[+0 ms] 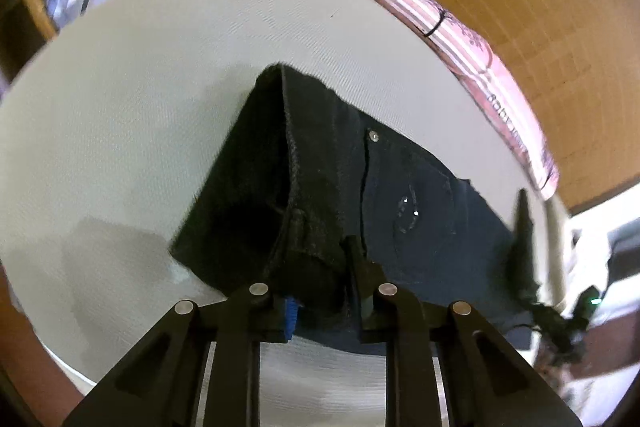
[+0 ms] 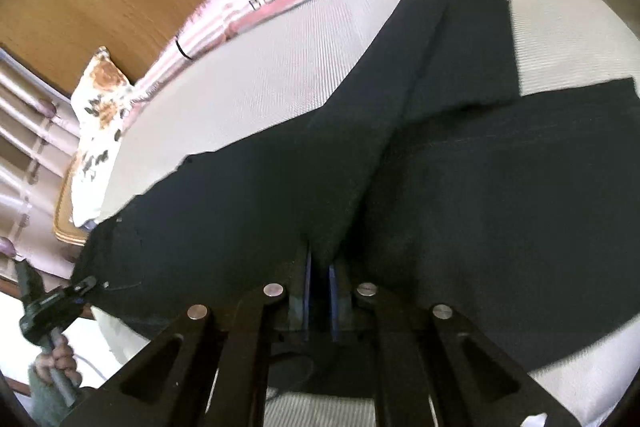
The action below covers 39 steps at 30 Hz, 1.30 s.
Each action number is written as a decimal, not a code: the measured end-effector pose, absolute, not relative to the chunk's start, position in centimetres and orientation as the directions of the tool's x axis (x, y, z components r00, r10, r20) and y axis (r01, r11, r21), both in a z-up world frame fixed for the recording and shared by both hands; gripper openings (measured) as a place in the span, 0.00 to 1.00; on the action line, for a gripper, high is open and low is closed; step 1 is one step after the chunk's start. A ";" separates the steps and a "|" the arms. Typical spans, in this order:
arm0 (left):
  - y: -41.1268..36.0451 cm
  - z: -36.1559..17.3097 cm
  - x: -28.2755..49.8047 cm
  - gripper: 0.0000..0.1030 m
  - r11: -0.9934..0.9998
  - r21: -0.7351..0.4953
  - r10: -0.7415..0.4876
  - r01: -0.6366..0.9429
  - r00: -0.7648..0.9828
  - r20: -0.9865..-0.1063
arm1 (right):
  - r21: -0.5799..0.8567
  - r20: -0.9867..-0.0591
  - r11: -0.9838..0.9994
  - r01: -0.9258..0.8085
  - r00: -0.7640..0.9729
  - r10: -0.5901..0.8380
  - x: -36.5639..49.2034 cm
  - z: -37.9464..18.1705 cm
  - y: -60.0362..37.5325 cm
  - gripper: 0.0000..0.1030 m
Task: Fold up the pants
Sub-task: 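Move the right gripper to the leg hems and grasp them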
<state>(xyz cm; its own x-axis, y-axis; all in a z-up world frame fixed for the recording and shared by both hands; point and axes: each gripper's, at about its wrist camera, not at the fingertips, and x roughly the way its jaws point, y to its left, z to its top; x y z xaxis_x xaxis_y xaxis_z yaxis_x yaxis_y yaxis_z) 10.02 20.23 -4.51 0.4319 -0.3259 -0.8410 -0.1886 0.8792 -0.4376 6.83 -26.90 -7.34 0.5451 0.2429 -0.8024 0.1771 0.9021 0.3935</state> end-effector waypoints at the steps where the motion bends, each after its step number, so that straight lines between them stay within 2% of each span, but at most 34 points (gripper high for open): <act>1: 20.2 -4.3 10.0 0.19 0.891 -0.420 -0.314 -0.174 0.435 -0.844 | 0.399 -0.799 0.900 0.177 0.547 0.247 5.8 -6.9 -26.8 0.06; 7: 19.2 -5.9 10.8 0.19 0.963 -0.247 -0.190 -0.107 0.378 -0.906 | 0.353 -0.857 0.914 0.201 0.462 0.229 3.0 -9.8 -25.6 0.06; 13: 17.9 -7.4 10.3 0.21 0.985 -0.144 -0.101 -0.091 0.368 -0.925 | 0.366 -0.876 0.900 0.237 0.416 0.246 2.9 -11.8 -26.1 0.06; 15: 17.2 -7.4 10.3 0.23 0.991 -0.105 -0.066 -0.086 0.370 -0.927 | 0.390 -0.870 0.889 0.240 0.413 0.270 3.0 -11.7 -26.3 0.11; 17: 16.8 -7.5 10.2 0.27 0.993 -0.076 -0.038 -0.086 0.378 -0.925 | 0.422 -0.858 0.873 0.246 0.420 0.297 2.8 -11.2 -26.5 0.29; 19: 16.7 -7.3 9.8 0.30 0.992 -0.079 -0.037 -0.098 0.371 -0.928 | 0.431 -0.844 0.867 0.249 0.451 0.290 1.6 -10.1 -27.0 0.38; 24: 16.9 -5.6 8.7 0.42 0.988 -0.110 -0.067 -0.111 0.334 -0.940 | 0.446 -0.814 0.861 0.244 0.511 0.276 -1.2 -6.6 -29.0 0.39; 26: 17.0 -4.3 7.3 0.44 0.988 -0.118 -0.075 -0.103 0.348 -0.934 | 0.437 -0.805 0.863 0.252 0.538 0.250 -2.4 -5.1 -30.5 0.43; 30: 15.8 -0.8 4.4 0.44 0.997 -0.064 -0.034 -0.053 0.452 -0.891 | 0.493 -0.765 0.822 0.286 0.592 0.253 -3.8 -3.3 -34.0 0.44; 32: 14.2 0.5 3.3 0.44 0.998 -0.063 -0.064 0.019 0.507 -0.860 | 0.512 -0.751 0.805 0.302 0.611 0.249 -3.9 -3.1 -35.1 0.44; 34: 11.6 1.2 2.8 0.45 0.988 -0.096 -0.145 0.118 0.534 -0.833 | 0.537 -0.738 0.784 0.311 0.625 0.257 -3.5 -3.2 -36.2 0.44; 39: 3.4 -0.1 2.6 0.45 0.918 -0.163 -0.331 0.363 0.471 -0.817 | 0.562 -0.739 0.767 0.311 0.605 0.297 -1.8 -3.9 -37.1 0.44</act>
